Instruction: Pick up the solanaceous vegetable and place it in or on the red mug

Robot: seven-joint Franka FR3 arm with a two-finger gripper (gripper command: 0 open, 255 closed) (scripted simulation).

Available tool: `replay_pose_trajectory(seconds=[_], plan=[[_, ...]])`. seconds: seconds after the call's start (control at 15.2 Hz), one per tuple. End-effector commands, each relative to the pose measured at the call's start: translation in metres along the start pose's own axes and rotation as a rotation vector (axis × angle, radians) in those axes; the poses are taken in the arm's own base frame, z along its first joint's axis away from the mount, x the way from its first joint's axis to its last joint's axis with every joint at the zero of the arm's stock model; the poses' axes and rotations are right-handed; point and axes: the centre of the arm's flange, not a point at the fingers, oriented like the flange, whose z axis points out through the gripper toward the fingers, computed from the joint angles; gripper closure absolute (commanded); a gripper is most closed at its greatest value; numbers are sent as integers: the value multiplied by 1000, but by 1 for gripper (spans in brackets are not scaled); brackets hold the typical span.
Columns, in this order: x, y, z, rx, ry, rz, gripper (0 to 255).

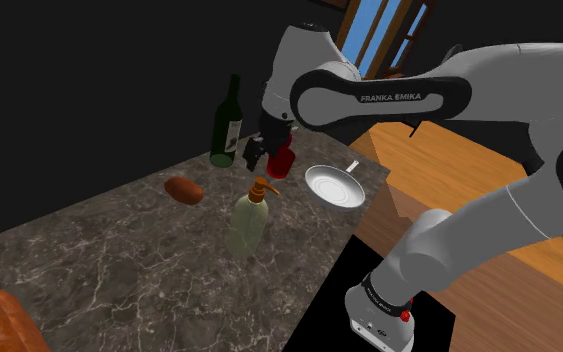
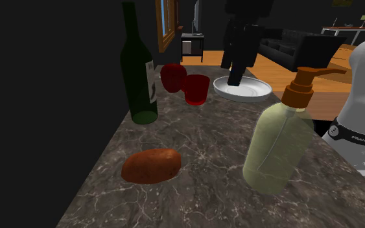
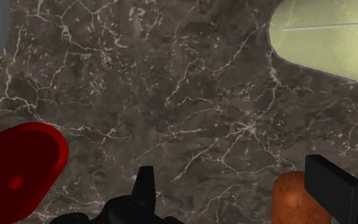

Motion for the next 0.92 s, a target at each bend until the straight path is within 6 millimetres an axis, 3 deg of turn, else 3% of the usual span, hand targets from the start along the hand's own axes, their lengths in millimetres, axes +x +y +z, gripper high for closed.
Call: replay_pose_trajectory(seconds=[0.0, 0.86], plan=[[14, -16, 14, 2, 5, -4, 0], [106, -125, 104, 9, 28, -36, 0]])
